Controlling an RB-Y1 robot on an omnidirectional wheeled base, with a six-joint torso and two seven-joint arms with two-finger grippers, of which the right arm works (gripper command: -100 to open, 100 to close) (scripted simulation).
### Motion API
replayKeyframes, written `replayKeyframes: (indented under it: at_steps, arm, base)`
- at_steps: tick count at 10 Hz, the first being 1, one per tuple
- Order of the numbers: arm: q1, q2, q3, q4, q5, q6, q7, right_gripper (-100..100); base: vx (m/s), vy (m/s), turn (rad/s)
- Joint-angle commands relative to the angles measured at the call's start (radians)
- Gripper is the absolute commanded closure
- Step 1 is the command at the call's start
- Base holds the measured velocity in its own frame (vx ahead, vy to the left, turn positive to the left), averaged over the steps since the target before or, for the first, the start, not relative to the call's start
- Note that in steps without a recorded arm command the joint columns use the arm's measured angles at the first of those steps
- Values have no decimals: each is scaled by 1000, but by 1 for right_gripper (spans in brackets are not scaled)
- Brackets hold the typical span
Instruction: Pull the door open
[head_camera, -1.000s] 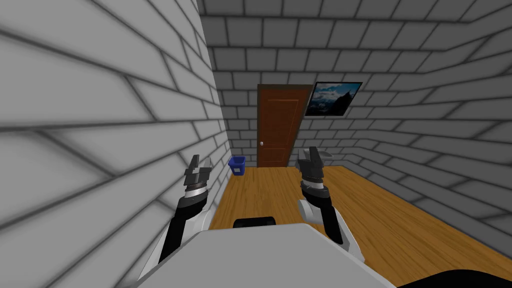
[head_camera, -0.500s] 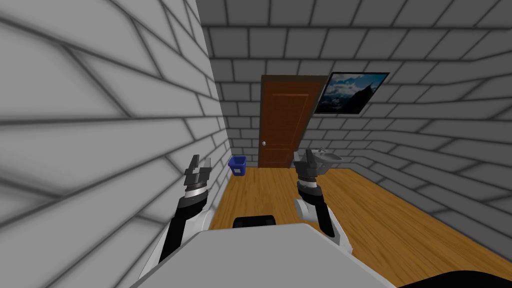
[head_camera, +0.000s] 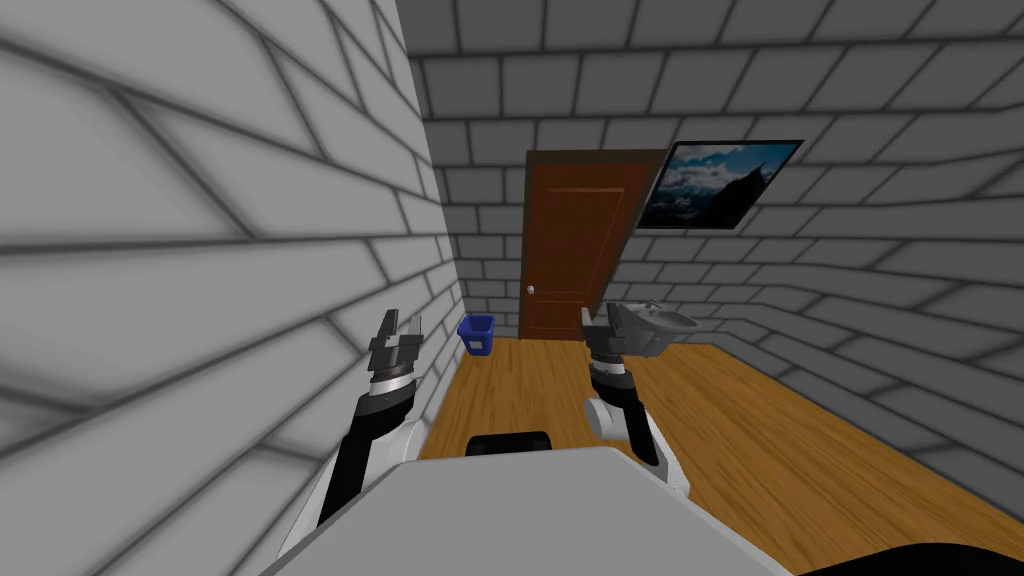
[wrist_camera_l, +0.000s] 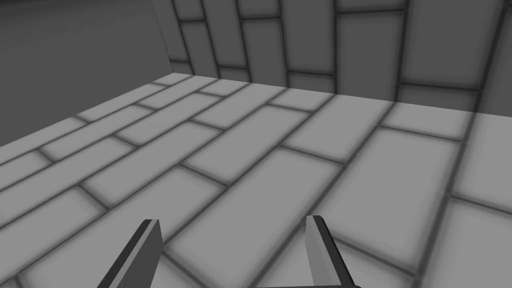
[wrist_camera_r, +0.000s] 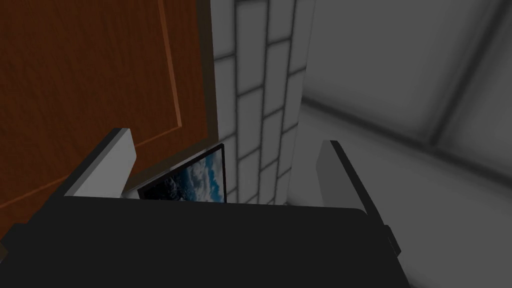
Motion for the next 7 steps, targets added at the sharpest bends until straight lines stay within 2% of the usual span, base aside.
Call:
replayKeyframes:
  at_steps: [1, 7]
  arm:
    - [-15, -5, 6, 38, -22, -7, -28, -100]
    - [-54, -28, 36, 174, -115, -35, -139, -100]
  base:
    - [110, -10, 39]
    - [97, -9, 57]
